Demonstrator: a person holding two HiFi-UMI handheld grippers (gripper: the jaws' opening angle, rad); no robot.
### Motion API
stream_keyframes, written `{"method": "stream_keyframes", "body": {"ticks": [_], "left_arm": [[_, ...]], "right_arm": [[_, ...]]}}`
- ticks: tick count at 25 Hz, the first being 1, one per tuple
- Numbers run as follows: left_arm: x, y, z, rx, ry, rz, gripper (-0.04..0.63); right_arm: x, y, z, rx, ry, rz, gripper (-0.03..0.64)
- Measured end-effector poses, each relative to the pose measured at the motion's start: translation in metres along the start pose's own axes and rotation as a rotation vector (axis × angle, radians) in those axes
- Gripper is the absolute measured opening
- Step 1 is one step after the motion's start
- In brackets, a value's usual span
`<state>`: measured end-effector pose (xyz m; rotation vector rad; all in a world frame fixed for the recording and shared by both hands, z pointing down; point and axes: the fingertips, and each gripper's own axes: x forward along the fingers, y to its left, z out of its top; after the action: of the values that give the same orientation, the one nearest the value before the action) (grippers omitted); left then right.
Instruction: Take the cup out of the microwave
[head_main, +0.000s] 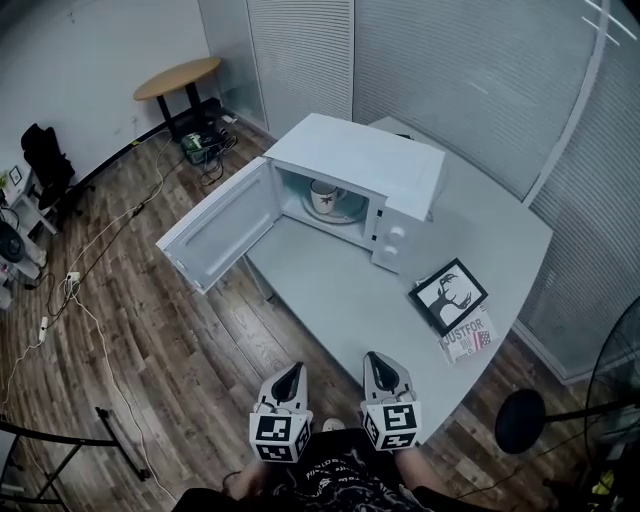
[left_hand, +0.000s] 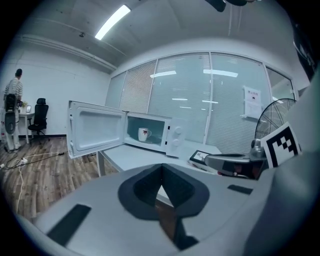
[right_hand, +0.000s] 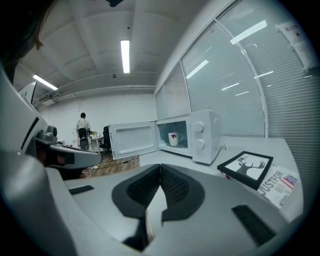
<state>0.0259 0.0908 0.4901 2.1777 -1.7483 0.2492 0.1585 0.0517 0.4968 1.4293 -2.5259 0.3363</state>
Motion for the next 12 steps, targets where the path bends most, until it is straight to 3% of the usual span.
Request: {"method": "stream_keyframes", "body": {"ticks": [12], "left_arm": [[0.045, -0.017, 0.005, 0.001, 0.024, -0.02, 0.006]], "right_arm": [[0.019, -0.031, 0.0, 0.027, 0.02, 0.012, 0.005]]}}
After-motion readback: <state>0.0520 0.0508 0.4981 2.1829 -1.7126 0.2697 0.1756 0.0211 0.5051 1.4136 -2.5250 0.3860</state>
